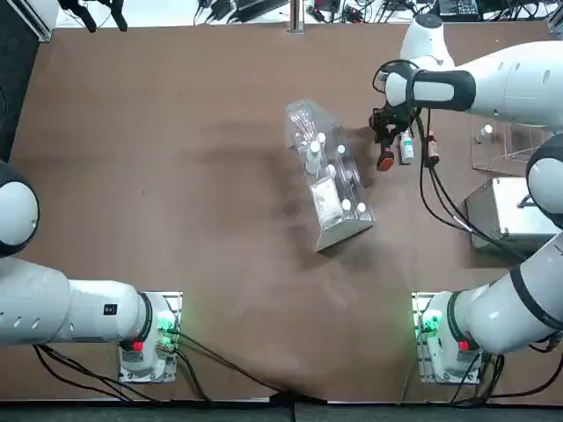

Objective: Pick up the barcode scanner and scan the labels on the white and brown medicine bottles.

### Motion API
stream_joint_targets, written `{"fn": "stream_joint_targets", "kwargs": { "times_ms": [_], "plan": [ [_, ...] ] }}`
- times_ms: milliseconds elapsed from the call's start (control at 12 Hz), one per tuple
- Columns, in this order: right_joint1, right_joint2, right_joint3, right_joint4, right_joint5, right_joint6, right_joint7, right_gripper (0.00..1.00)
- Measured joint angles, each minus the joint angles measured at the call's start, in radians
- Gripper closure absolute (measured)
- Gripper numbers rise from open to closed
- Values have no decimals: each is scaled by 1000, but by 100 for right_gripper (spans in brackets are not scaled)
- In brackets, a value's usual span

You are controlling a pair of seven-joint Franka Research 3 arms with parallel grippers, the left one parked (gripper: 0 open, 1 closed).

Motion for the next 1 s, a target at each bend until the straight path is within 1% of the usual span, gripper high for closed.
{"fn": "stream_joint_targets", "kwargs": {
  "times_ms": [250,667,1000],
  "plan": [
    [7,2,0,-53,-3,95,0,57],
    [8,7,-4,-79,-39,116,1,57],
    [8,37,-4,-80,-40,150,18,57]
  ]
}}
